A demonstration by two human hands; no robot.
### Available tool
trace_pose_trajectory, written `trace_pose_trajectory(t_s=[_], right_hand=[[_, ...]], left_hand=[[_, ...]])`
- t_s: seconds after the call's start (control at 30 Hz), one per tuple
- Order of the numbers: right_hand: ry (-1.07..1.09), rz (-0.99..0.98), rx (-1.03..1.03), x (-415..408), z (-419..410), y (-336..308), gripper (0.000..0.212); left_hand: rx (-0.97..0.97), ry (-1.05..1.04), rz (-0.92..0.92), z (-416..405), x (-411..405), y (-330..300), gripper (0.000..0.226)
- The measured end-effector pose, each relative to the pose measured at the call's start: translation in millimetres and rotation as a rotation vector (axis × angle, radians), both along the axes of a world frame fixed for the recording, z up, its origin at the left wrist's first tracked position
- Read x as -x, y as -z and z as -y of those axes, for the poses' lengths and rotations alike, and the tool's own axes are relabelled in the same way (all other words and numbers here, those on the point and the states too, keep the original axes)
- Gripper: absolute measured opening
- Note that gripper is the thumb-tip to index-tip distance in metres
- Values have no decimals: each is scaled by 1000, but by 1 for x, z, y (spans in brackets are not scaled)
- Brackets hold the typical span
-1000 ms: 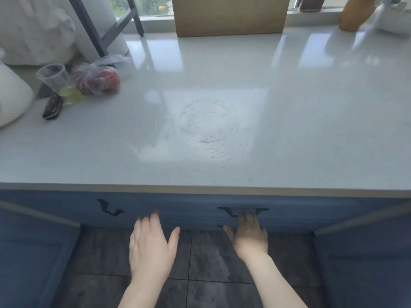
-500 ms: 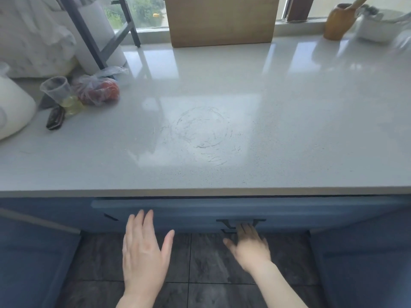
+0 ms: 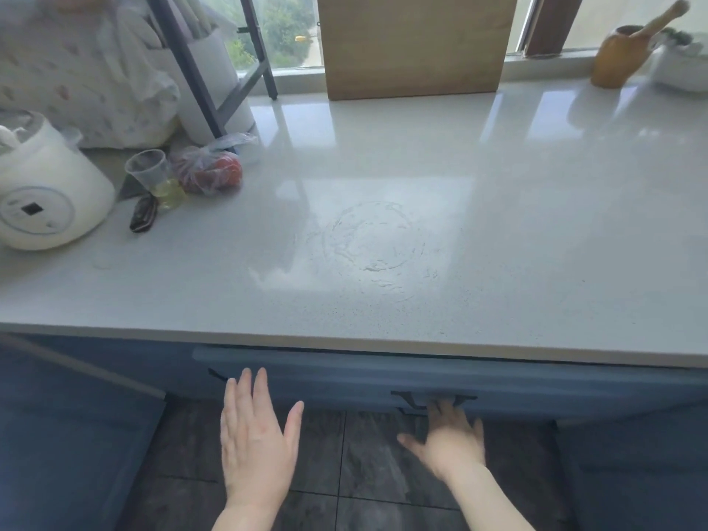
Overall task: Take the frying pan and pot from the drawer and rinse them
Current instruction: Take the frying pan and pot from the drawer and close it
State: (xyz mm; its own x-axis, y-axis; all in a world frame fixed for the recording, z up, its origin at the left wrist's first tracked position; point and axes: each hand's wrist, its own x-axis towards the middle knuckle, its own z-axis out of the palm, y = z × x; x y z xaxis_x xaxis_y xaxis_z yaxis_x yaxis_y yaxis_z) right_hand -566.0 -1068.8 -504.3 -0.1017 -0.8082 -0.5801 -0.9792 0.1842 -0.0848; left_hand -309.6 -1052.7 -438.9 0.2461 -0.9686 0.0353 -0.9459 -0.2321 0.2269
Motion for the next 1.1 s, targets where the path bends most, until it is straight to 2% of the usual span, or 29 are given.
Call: trace_pose_trajectory(t_s=[0.17,0.27,0.3,0.37,0.43,0.47,0.53,0.6,0.67,0.73,0.97,1.1], right_hand=[[-32,-37,-4,-3,-24,-2,88],[91,95,63,-3,-52,-20,81],[183,170,188,0,-65,-27,81],[413,323,589,13,-87,-46,77],[600,288,1005,39,-102,-63,56],[668,213,1085,53,-106,-70,58],[731,71,1009,87,-109,-76,82],[708,-61,791,111,-116,-74,102],[672,-115,570,121,-126,-75,115],[655,-129,432,121,-135,-82,125],[671,-111,311,117,-166,-96,126],[670,-98,328,113,-194,-97,127]], left_hand=[[-1,-48,-10,-7,3,3,94],[-23,-85,-23,-13,5,1,96],[-43,-97,-33,-16,7,-2,99],[-80,-120,-58,-22,8,-3,105],[-109,-154,-89,-33,8,-3,113],[-124,-172,-104,-39,8,-2,119],[-166,-204,-126,-52,7,-1,128],[-192,-211,-129,-62,6,-1,132],[-203,-202,-117,-71,4,-1,134],[-235,-205,-97,-79,3,-3,135],[-257,-229,-84,-111,0,-11,135],[-270,-241,-94,-137,-2,-13,121]])
